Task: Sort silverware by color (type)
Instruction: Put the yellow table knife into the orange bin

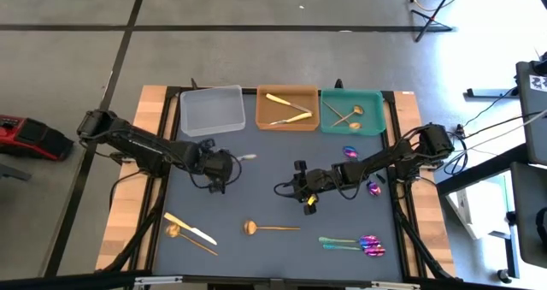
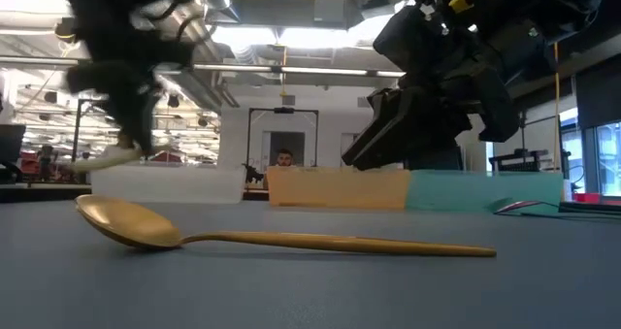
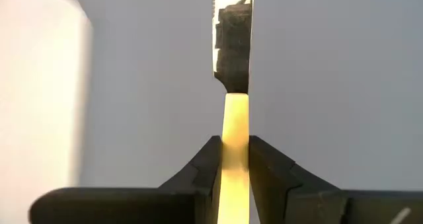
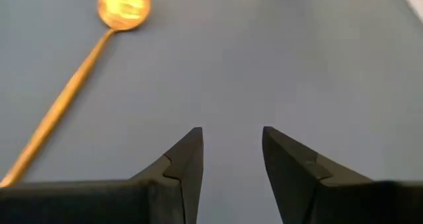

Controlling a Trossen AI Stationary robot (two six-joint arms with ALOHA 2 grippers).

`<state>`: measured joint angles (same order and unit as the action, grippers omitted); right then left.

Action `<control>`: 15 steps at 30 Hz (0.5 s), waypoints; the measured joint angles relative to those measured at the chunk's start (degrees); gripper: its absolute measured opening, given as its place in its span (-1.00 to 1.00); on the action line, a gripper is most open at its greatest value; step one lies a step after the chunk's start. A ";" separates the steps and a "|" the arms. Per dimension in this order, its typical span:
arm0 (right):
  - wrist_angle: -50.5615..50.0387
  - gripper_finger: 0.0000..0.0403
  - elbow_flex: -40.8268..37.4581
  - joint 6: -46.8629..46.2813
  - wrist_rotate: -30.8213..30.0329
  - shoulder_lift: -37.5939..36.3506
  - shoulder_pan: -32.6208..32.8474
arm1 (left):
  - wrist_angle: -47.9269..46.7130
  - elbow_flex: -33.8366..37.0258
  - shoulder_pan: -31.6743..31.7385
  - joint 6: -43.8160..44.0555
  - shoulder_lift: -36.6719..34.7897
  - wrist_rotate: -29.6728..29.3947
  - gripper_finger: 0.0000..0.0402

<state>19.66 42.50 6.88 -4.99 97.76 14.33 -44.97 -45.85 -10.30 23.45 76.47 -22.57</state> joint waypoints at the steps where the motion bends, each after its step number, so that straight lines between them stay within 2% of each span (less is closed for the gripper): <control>1: -0.03 -0.29 0.00 -0.57 0.04 0.00 0.39 | 1.95 -1.11 0.46 -2.92 0.00 -2.75 -0.72; 3: -0.05 -0.29 0.00 -1.87 0.02 0.00 1.20 | 8.38 -2.23 1.58 -8.99 -0.02 -8.30 -0.72; 5: -0.16 -0.29 0.00 -3.13 0.01 -0.02 1.95 | 15.87 -2.27 3.34 -15.87 -0.02 -10.18 -0.72; 12: -0.28 -0.29 -0.01 -7.96 -0.63 -0.02 3.95 | 37.47 -2.27 10.97 -32.48 1.61 -8.71 -0.72; 15: -0.34 -0.29 0.00 -9.44 -1.07 -0.02 4.17 | 45.64 -2.27 15.31 -37.44 3.70 -4.70 -0.72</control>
<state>19.33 42.50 -2.56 -6.07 97.73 18.50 0.67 -48.12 5.00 -13.99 80.16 -27.27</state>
